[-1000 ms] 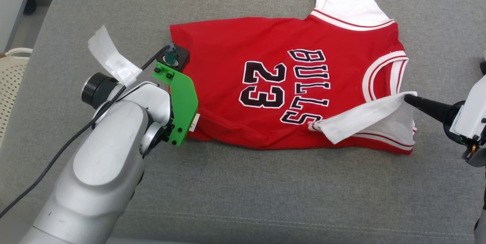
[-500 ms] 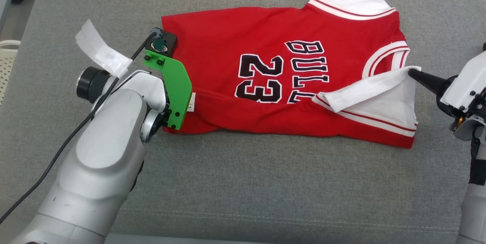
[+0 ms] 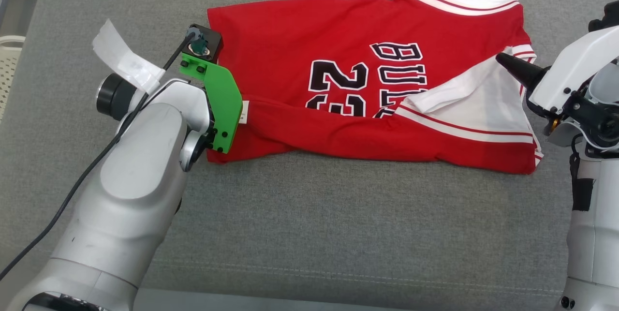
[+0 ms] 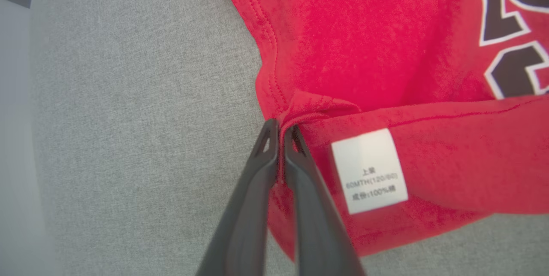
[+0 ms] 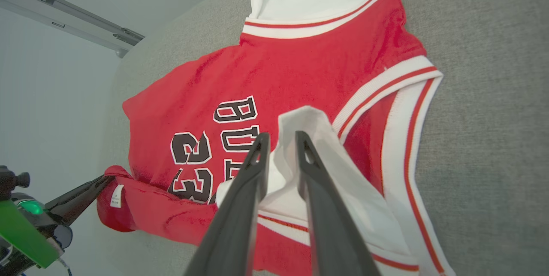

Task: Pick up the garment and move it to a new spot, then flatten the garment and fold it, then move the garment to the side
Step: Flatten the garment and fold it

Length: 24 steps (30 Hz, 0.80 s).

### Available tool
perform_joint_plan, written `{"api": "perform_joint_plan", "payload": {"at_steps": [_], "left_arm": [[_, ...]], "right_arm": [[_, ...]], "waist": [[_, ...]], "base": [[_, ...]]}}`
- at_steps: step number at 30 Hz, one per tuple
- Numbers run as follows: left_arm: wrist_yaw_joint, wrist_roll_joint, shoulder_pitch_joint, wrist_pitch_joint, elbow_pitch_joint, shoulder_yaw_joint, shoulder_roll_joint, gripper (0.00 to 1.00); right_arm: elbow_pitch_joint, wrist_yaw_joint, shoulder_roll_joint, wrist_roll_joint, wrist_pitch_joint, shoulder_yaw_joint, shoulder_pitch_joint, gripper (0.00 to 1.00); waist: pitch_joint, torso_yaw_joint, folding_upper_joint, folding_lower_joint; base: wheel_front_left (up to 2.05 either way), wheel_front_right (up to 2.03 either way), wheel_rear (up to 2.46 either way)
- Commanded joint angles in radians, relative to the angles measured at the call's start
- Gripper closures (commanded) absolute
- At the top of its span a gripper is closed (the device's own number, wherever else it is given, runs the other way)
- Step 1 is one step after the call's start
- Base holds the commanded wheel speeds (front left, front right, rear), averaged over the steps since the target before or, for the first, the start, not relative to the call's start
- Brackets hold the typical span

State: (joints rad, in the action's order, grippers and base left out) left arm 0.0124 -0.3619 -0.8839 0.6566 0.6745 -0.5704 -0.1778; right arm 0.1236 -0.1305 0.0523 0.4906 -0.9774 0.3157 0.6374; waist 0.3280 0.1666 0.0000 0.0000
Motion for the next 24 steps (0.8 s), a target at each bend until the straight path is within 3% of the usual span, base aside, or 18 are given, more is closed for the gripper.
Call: {"api": "perform_joint_plan", "payload": {"at_steps": [1, 6, 13, 24], "left_arm": [[-0.005, 0.01, -0.022, -0.022, 0.009, -0.002, 0.001, 0.0], [0.001, 0.016, -0.037, -0.078, 0.029, -0.006, 0.007, 0.0], [0.0, 0.021, -0.036, -0.253, 0.026, 0.006, 0.003, 0.0], [-0.036, -0.028, 0.132, -0.47, -0.016, 0.049, -0.016, 0.0]], "right_arm": [[0.005, 0.0, 0.005, 0.009, 0.024, -0.002, 0.012, 0.0], [0.011, 0.0, 0.014, 0.014, 0.08, -0.021, 0.023, 0.0], [0.002, 0.0, 0.049, 0.028, 0.165, -0.068, 0.004, 0.0], [-0.063, 0.0, 0.036, -0.006, 0.239, -0.019, -0.129, 0.0]], "waist": [[0.001, 0.006, 0.0, 0.0], [-0.004, 0.011, 0.0, 0.0], [-0.027, 0.01, 0.0, 0.0], [-0.118, -0.003, 0.0, 0.0]], "base": [[0.0, 0.0, 0.0], [0.0, 0.0, 0.0], [0.0, 0.0, 0.0], [0.0, 0.0, 0.0]]}}
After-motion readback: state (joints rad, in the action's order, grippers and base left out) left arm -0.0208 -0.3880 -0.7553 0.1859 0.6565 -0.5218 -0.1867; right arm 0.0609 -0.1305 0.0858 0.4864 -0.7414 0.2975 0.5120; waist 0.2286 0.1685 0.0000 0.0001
